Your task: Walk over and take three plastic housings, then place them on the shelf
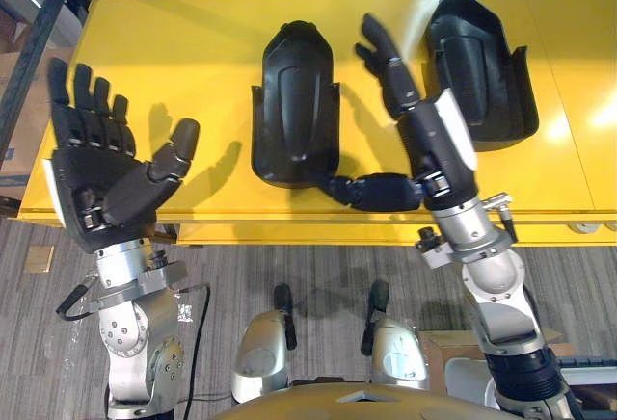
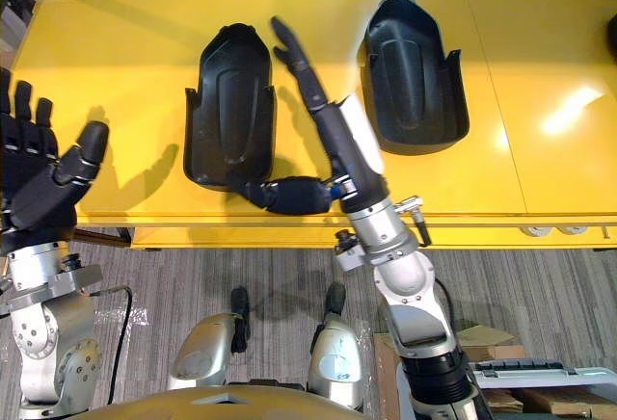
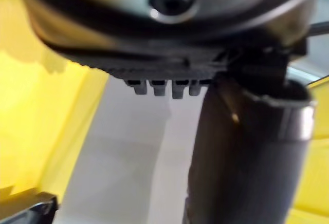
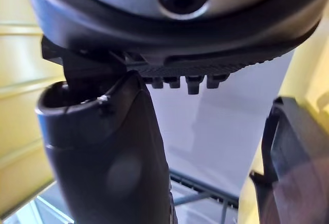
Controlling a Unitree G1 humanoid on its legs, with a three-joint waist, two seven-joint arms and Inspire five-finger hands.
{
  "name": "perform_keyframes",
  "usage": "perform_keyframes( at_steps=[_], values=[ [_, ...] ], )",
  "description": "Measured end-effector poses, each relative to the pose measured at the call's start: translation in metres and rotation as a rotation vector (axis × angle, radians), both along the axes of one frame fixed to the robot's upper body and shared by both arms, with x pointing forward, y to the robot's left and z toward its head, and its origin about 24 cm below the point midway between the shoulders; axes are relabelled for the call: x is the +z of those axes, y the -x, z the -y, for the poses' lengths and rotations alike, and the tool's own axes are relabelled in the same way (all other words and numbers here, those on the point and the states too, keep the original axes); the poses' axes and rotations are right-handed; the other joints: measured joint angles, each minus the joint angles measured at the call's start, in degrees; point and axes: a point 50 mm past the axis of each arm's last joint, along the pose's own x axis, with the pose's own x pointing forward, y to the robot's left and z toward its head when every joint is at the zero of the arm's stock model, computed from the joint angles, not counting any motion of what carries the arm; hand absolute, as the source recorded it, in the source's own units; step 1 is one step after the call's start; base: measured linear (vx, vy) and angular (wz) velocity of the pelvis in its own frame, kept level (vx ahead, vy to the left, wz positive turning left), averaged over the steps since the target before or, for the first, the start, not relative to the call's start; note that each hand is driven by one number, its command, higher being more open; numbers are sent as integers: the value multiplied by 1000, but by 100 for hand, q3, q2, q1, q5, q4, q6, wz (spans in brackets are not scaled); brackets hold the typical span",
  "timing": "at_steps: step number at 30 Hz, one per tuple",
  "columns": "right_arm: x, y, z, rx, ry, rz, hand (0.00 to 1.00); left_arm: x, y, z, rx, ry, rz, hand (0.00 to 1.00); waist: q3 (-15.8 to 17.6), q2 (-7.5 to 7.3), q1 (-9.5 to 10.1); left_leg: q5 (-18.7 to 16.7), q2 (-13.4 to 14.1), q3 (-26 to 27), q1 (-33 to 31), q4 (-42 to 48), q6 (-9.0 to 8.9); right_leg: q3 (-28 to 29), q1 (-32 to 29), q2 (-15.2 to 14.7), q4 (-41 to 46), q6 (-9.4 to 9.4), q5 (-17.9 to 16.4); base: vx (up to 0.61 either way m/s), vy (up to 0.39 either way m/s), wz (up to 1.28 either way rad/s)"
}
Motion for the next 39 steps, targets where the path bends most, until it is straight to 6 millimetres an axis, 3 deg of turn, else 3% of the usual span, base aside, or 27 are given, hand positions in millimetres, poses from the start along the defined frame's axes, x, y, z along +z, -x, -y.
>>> perform_keyframes(
  at_steps=[4, 9, 15, 18, 22, 30, 39],
  values=[
    [-6, -12, -18, 41, 77, -5, 100, 2, -1, 0, 14, 17, 13, 100, 0, 0, 36, 86, -45, -150, -127, 6, 40, -172, -9, -1, -3, -15, -9, -5, -10, 23],
    [-2, -19, -25, 32, 140, 40, 100, 0, 0, 0, 25, 45, 9, 100, 0, -1, 173, 171, -56, -261, -135, -13, 10, -275, -5, -4, -3, -22, -14, 28, -5, 12],
    [0, -20, -30, 33, 204, 78, 100, -2, 1, 0, 24, 43, 1, 100, -1, -5, 168, 230, -58, -304, -111, -186, -34, -332, 20, 4, -3, -66, -44, -20, -10, 5],
    [-8, -24, -34, 4, 275, 84, 100, -2, 1, 1, 16, 35, 3, 100, 2, -11, 169, 284, -56, -306, -63, -290, -47, -347, 21, 14, -2, -78, -51, 0, 0, 0],
    [-15, -27, -32, -77, 360, 126, 100, -2, 1, 1, 12, 33, 3, 100, 20, -43, 178, 314, -44, -312, -60, -299, -22, -364, 20, 30, -2, -79, -52, 0, 0, 0],
    [-2, -33, -29, -203, 359, 270, 100, -2, 1, 1, 21, 44, 0, 100, 47, -94, 175, 312, -42, -307, -48, -288, -27, -359, 20, 30, -1, -80, -52, 4, 0, 0],
    [4, -47, -25, -307, 318, 300, 100, -2, 0, 2, 15, 49, -3, 100, 115, -133, 176, 307, -41, -305, -71, -277, -33, -361, 19, 29, 7, -81, -54, 0, 0, 0]
  ],
)
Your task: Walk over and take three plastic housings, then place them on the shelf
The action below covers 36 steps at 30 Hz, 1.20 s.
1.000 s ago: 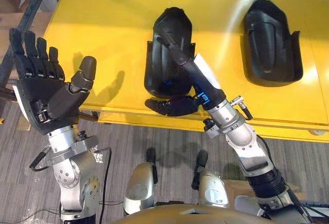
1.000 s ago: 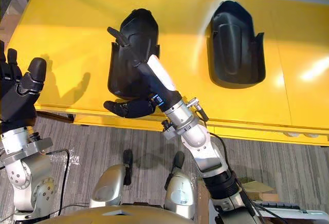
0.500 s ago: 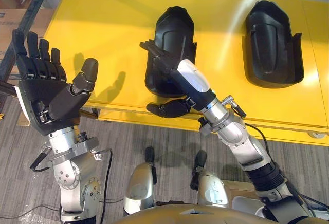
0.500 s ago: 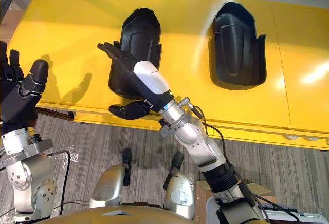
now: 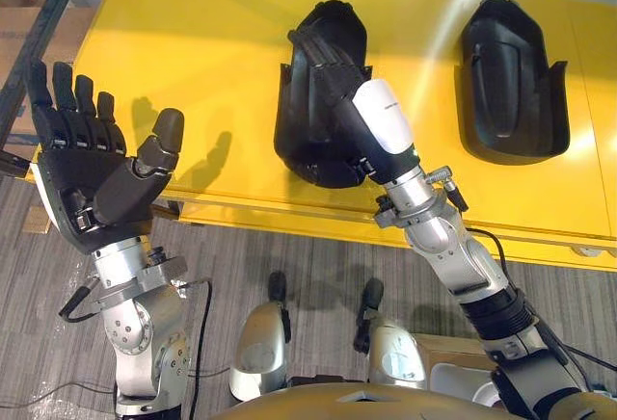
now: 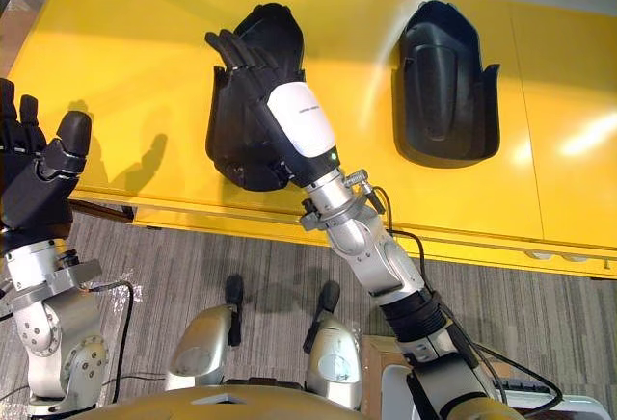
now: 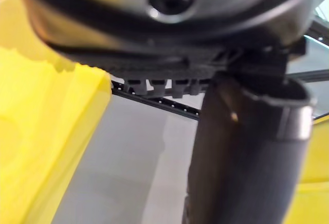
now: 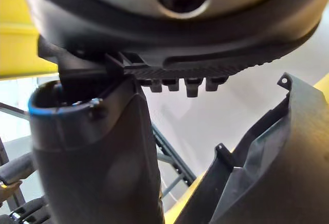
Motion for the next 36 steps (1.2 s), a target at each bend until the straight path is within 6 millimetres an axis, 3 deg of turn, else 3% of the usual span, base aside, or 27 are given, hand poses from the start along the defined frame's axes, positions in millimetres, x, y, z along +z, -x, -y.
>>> perform_keyframes(
  at_steps=[16, 36],
  values=[
    [14, -17, -1, -32, -30, 62, 100, 0, 0, 1, -9, -7, 3, 100, 223, 182, 80, -30, 7, -10, -58, 95, -17, -27, -1, -6, 11, -3, -5, 0, 0, 0],
    [20, -21, -3, -52, -40, 109, 100, -2, -2, 7, -59, -12, -9, 100, 228, 191, 109, -128, 87, 25, -47, 252, -65, -8, 4, 4, 113, -28, -29, 1, 0, -1]
  ],
)
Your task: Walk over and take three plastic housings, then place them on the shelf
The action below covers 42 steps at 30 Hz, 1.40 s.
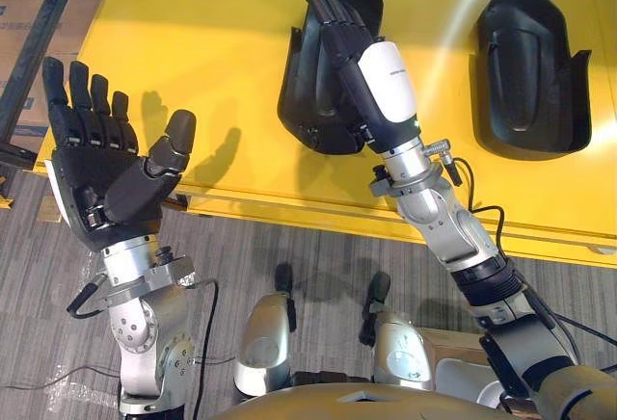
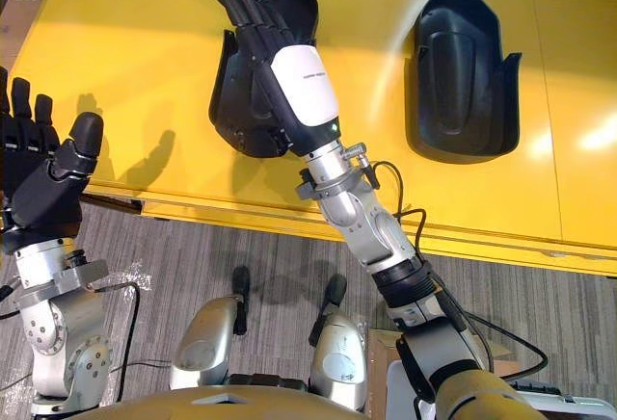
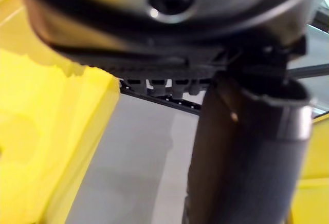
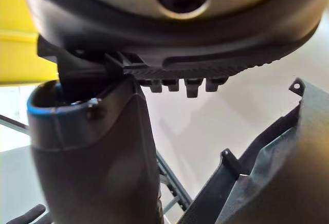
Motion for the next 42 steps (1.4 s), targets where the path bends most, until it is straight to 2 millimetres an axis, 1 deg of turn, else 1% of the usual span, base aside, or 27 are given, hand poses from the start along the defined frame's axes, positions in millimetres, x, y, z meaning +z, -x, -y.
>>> perform_keyframes(
  at_steps=[2, 3, 5, 7, 8, 10, 11, 13, 14, 16, 18, 20, 21, 23, 24, 26, 28, 30, 32, 34, 36, 37, 38, 39, 40, 41, 42],
  values=[
    [0, 2, 2, 12, -10, 0, 100, 0, 0, 2, -21, -15, 3, 100, 0, 0, 4, -4, -1, 11, 92, -43, -6, -3, 81, 0, -10, 0, -1, 0, 0, 0],
    [-2, 6, 5, 30, -31, -9, 100, -1, 0, 3, -36, -25, 2, 100, -1, 0, 20, -8, -1, 29, 175, -80, -9, -5, 149, 0, -24, -3, -6, 10, -4, -3],
    [-3, 19, 11, 67, -79, -7, 100, -1, 1, 4, -55, -42, 3, 100, -10, -1, 20, -22, 1, 70, 275, -147, -3, -13, 243, 0, -66, -3, -10, 16, -1, -3],
    [-2, 37, 18, 112, -149, 13, 100, -1, 1, 5, -75, -56, 5, 100, -46, -4, 0, -22, 6, 172, 417, -231, -2, -4, 337, -3, -123, 5, -5, 39, 1, -10],
    [-4, 45, 24, 127, -196, 7, 100, -3, 1, 6, -90, -66, -3, 100, -197, -13, -24, -12, 4, 193, 443, -283, 9, -6, 335, -2, -142, 5, -4, 59, 8, -11],
    [-7, 52, 33, 138, -266, -22, 100, -5, 4, 6, -108, -75, -14, 100, -414, -29, -57, 10, 6, 260, 549, -379, 37, 5, 371, 2, -173, 6, -4, 99, 6, -14],
    [-12, 58, 46, 134, -388, -76, 100, -8, 5, 7, -130, -87, -22, 100, -716, -52, -136, 17, -5, 314, 744, -503, 29, 21, 551, 22, -340, 30, 15, 116, 3, -18],
    [-15, 62, 56, 144, -489, -116, 100, -7, 5, 9, -159, -86, -11, 100, -892, -66, -138, 10, 2, 401, 886, -598, 18, 80, 635, 46, -425, 39, 21, 109, -1, -25],
    [-19, 70, 71, 155, -615, -153, 100, -4, 6, 11, -197, -102, 17, 100, -1104, -93, -183, -3, 12, 493, 1030, -703, -6, 158, 727, 72, -532, 57, 32, 85, -5, -28],
    [-19, 76, 80, 162, -679, -161, 100, -1, 8, 14, -226, -112, 41, 100, -1171, -99, -251, -5, 20, 564, 1133, -771, -12, 225, 755, 81, -544, 58, 33, 43, 2, -30],
    [-20, 85, 95, 130, -761, -156, 100, 9, 13, 20, -283, -137, 103, 100, -1227, -119, -380, -28, 51, 853, 1337, -880, -38, 502, 736, 131, -566, 78, 51, -5, 14, -62],
    [-27, 91, 103, 74, -801, -173, 100, 13, 15, 23, -310, -159, 131, 100, -1326, -141, -471, -67, 93, 1074, 1431, -921, -72, 726, 687, 189, -602, 98, 72, -2, 1, -71],
    [-36, 99, 115, -12, -836, -196, 100, 14, 16, 28, -346, -169, 145, 100, -1452, -140, -541, -89, 132, 1330, 1530, -958, -100, 992, 591, 262, -610, 96, 96, 34, -3, -76],
    [-45, 105, 127, -93, -875, -222, 100, 14, 16, 31, -367, -162, 153, 100, -1489, -133, -673, -140, 175, 1626, 1644, -955, -134, 1295, 503, 340, -609, 87, 132, 36, 2, -103],
    [-54, 113, 139, -164, -926, -252, 100, 13, 16, 32, -372, -156, 152, 100, -1500, -128, -807, -216, 227, 1979, 1754, -929, -173, 1626, 401, 431, -622, 83, 196, 16, 4, -130],
    [-64, 125, 151, -239, -969, -274, 100, 13, 15, 32, -363, -139, 144, 100, -1518, -110, -960, -328, 295, 2300, 1806, -842, -219, 1926, 310, 525, -662, 78, 254, 9, -7, -107],
    [-73, 143, 170, -344, -998, -298, 100, 8, 12, 29, -324, -105, 123, 100, -1548, -42, -1273, -468, 368, 2742, 1890, -716, -263, 2347, 190, 633, -734, 72, 357, -1, -11, -98],
    [-76, 151, 179, -377, -1018, -301, 100, 4, 5, 27, -293, -80, 102, 100, -1561, 3, -1430, -556, 413, 2968, 1896, -615, -276, 2590, 71, 717, -735, 71, 406, -32, -18, -76],
    [-78, 154, 181, -392, -1013, -306, 100, 3, -4, 27, -265, -49, 90, 100, -1555, 15, -1540, -602, 418, 3094, 1872, -533, -258, 2763, -25, 793, -772, 66, 470, -77, -47, -58],
    [-78, 151, 177, -366, -1008, -320, 100, 4, -8, 26, -235, -25, 85, 100, -1553, 20, -1526, -702, 395, 2933, 1773, -335, -133, 2965, -108, 857, -837, 45, 570, -104, -46, -55],
    [-77, 138, 165, -274, -969, -360, 100, 4, -7, 22, -175, -22, 69, 100, -1513, 81, -1302, -1015, 384, 1949, 1560, 86, 159, 3371, -242, 1001, -843, 5, 627, -132, -47, -85],
    [-76, 133, 162, -249, -959, -369, 100, 4, -7, 21, -165, -14, 64, 100, -1494, 112, -1246, -1122, 383, 1736, 1532, 190, 218, 3460, -243, 1048, -845, 5, 614, -164, 1, -88],
    [-77, 123, 157, -206, -945, -392, 100, 3, -6, 20, -149, -2, 53, 100, -1472, 181, -1166, -1337, 368, 1323, 1470, 392, 289, 3530, -240, 1121, -845, -8, 613, -118, 30, -70],
    [-77, 118, 153, -179, -938, -401, 100, 2, -6, 19, -138, -4, 46, 100, -1441, 240, -1084, -1507, 318, 1020, 1458, 484, 349, 3582, -236, 1169, -846, -15, 610, -192, 70, -77],
    [-77, 113, 148, -149, -934, -414, 100, 1, -4, 18, -115, -32, 34, 100, -1403, 295, -1017, -1678, 275, 867, 1434, 581, 382, 3602, -238, 1179, -846, -16, 610, -138, 71, -51],
    [-77, 112, 145, -136, -932, -421, 100, 0, -2, 17, -109, -35, 27, 100, -1392, 317, -1007, -1732, 247, 821, 1423, 614, 352, 3602, -238, 1171, -845, -17, 611, -158, 94, -35],
    [-79, 111, 141, -119, -932, -435, 100, -1, 2, 16, -104, -36, 18, 100, -1382, 331, -991, -1751, 160, 727, 1394, 640, 342, 3603, -255, 1135, -844, -28, 620, -107, 88, -16]
  ],
)
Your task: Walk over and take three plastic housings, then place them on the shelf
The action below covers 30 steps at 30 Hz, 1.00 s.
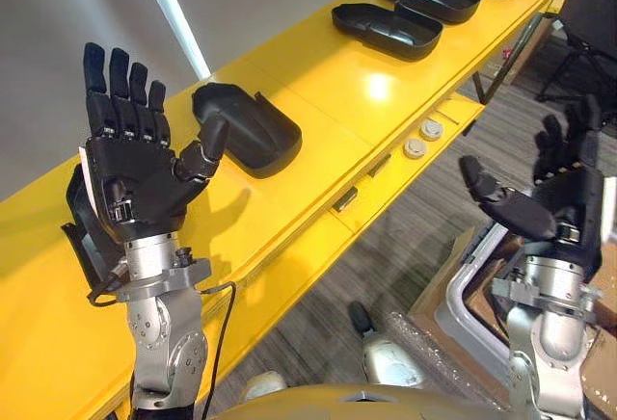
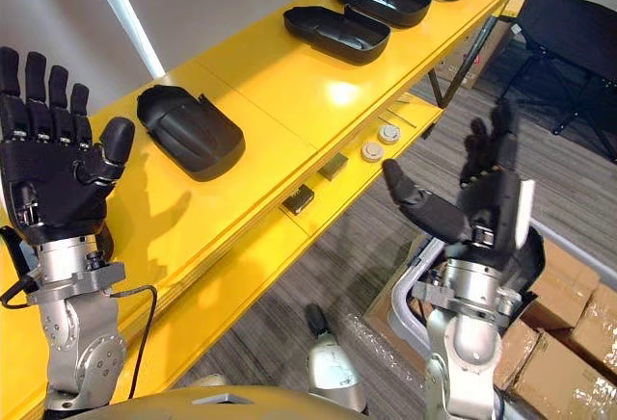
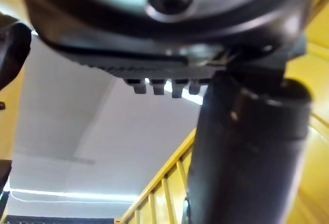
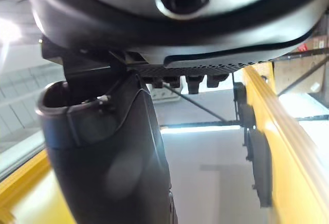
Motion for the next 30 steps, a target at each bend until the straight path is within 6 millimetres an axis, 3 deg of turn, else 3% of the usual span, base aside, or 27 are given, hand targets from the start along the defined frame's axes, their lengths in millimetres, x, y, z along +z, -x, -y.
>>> perform_keyframes(
  at_steps=[5, 8, 11, 14, 16, 17, 19, 21, 22, 23, 25, 26, 27, 30],
  values=[
    [4, -8, -9, 39, -10, 25, 100, 0, 4, -6, 34, -7, -3, 100, 72, -63, 140, 25, -171, -14, -285, 223, -86, -12, -234, -187, 12, 70, 246, -47, 79, -3],
    [11, -21, -14, 51, -19, 70, 100, 4, 1, -8, 53, 10, 20, 100, 396, -126, 175, -79, -196, -154, -561, 588, -63, -55, -342, -240, 43, 140, 296, -62, 46, 11],
    [9, -26, -14, 23, -46, 66, 100, 10, 0, -7, 49, 20, 68, 100, 596, -81, 243, -189, -193, -300, -815, 906, -19, -150, -446, -250, 168, 139, 295, -70, 30, 18],
    [-4, -23, -20, -4, -111, 1, 100, 10, 2, -1, -13, 14, 106, 100, 796, -94, 310, -307, -205, -462, -783, 1224, -16, -106, -525, -123, 530, 180, 327, -64, 30, -29],
    [-22, -11, -26, -7, -167, -73, 100, 7, 2, 6, -67, 19, 97, 100, 896, -158, 320, -401, -200, -268, -465, 1233, 20, -78, -489, -9, 837, 181, 326, -102, 40, -84],
    [-30, 0, -30, 18, -193, -108, 100, 6, 2, 12, -97, 19, 90, 100, 1090, -246, 326, -426, -197, -16, -122, 1190, 51, -325, -366, 6, 1006, 181, 327, -190, 12, -108],
    [-39, 12, -31, 74, -193, -157, 100, 3, 6, 12, -89, -15, 62, 100, 1179, -447, 190, -416, -249, 310, 65, 1175, 197, -694, -280, -181, 951, 105, 218, -319, 0, -91],
    [-33, 6, -29, 122, -184, -121, 100, 5, 7, 5, -50, -49, 58, 100, 1167, -321, 195, -161, -63, 746, -160, 982, 311, -1567, -957, -393, 2059, -422, -351, -278, -1, -74],
    [-29, 1, -30, 135, -173, -104, 100, 5, 7, 1, -32, -53, 58, 100, 1160, -294, 235, -34, -21, 830, -207, 864, 308, -1784, -1095, -478, 2495, -525, -469, -196, -51, -69],
    [-23, -11, -36, 178, -156, -67, 100, 6, 8, -7, 8, -61, 50, 100, 1150, -272, 291, 218, 92, 943, -238, 616, 276, -2137, -1158, -699, 3317, -695, -806, -110, -70, -49],
    [-20, -34, -49, 210, -167, -32, 100, 5, 9, -20, 53, -43, 26, 100, 1110, -299, 457, 517, 346, 1010, -415, 460, 178, -2531, -918, -1334, 4480, -749, -1413, -125, -143, -39],
    [-21, -39, -53, 213, -175, -37, 100, 4, 9, -21, 55, -25, 22, 100, 1099, -316, 531, 574, 396, 1010, -485, 457, 122, -2544, -804, -1538, 4642, -746, -1484, -111, -305, -31],
    [-23, -46, -60, 203, -156, -50, 100, -1, 9, -25, 58, 33, 9, 100, 1049, -398, 718, 701, 519, 1003, -688, 527, -4, -2480, -477, -1978, 4650, -714, -1504, -72, -311, -24],
    [-34, -42, -68, 150, -12, -111, 100, -18, 16, -33, 56, 200, -55, 100, 1032, -437, 878, 815, 781, 998, -971, 823, -170, -2670, 270, -2476, 3453, -502, -1361, -94, -434, -32]
  ],
)
